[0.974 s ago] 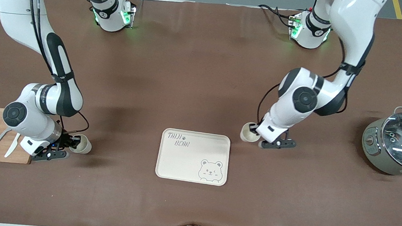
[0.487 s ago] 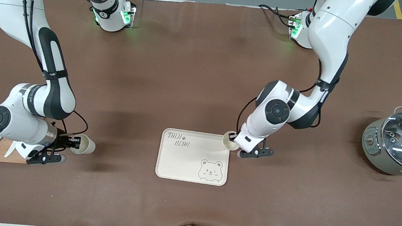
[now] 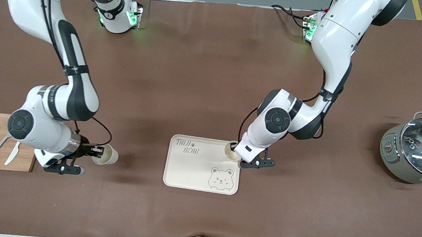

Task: Place white IKEA cup upright on tray with both arms
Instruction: 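Carry both cups to the tray with the left and right grippers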

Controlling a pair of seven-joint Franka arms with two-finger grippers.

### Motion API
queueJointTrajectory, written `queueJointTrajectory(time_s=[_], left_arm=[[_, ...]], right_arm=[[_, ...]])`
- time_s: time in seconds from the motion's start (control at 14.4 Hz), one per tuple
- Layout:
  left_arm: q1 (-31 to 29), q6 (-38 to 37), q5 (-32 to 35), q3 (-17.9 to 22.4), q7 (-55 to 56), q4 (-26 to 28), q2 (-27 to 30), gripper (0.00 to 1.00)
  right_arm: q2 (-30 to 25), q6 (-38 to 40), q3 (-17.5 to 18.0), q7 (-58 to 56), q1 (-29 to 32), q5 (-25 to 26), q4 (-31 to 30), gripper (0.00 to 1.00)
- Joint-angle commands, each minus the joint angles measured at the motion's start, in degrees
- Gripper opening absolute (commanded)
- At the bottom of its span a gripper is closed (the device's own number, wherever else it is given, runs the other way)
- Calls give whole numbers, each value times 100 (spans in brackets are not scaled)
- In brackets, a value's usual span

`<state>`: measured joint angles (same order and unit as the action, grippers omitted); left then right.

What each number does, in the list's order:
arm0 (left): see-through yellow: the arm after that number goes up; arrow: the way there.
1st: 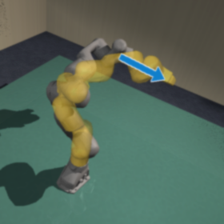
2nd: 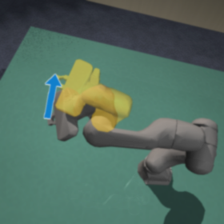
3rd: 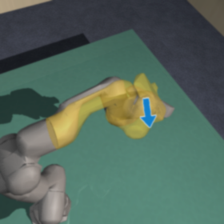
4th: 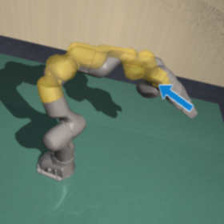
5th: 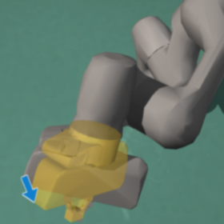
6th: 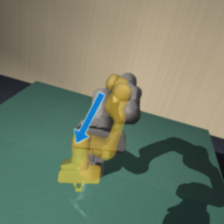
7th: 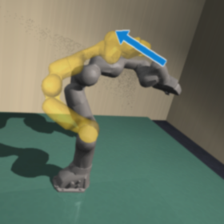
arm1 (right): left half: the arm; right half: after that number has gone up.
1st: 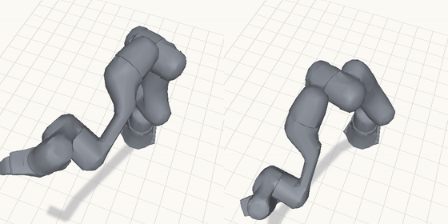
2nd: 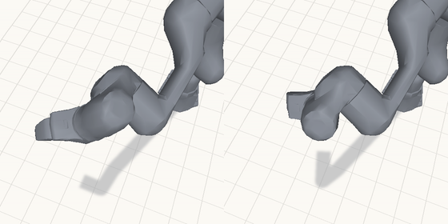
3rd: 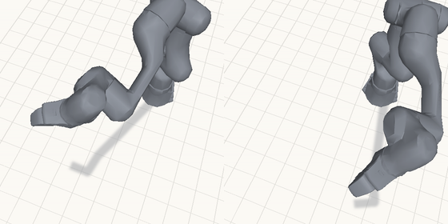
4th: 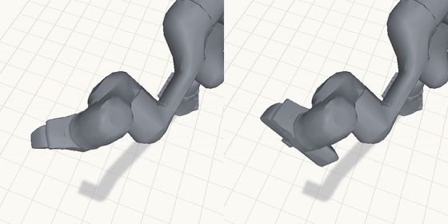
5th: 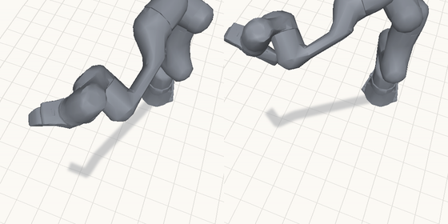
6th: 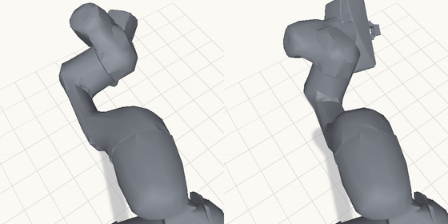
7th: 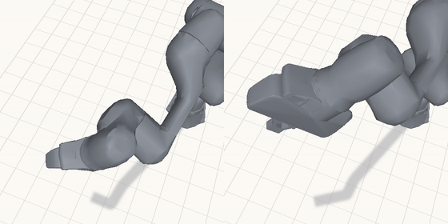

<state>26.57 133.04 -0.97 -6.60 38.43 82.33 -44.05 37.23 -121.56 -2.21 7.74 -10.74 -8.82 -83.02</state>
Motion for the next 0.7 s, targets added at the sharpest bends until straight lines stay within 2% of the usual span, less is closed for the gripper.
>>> queueJointTrajectory(time_s=[0.0,0.14,0.56,0.63], left_arm=[[567,-95,132,579,156,-375,-244,0],[814,-94,123,861,156,-515,-376,0],[867,37,114,871,260,-657,-508,0],[859,29,105,871,540,-657,-491,13]], right_arm=[[-120,89,-34,787,-304,-50,74,0],[-76,88,-43,1454,-620,-15,128,0],[196,-26,-51,2731,-1263,20,479,0],[275,-78,-51,2906,-1325,20,540,0]])
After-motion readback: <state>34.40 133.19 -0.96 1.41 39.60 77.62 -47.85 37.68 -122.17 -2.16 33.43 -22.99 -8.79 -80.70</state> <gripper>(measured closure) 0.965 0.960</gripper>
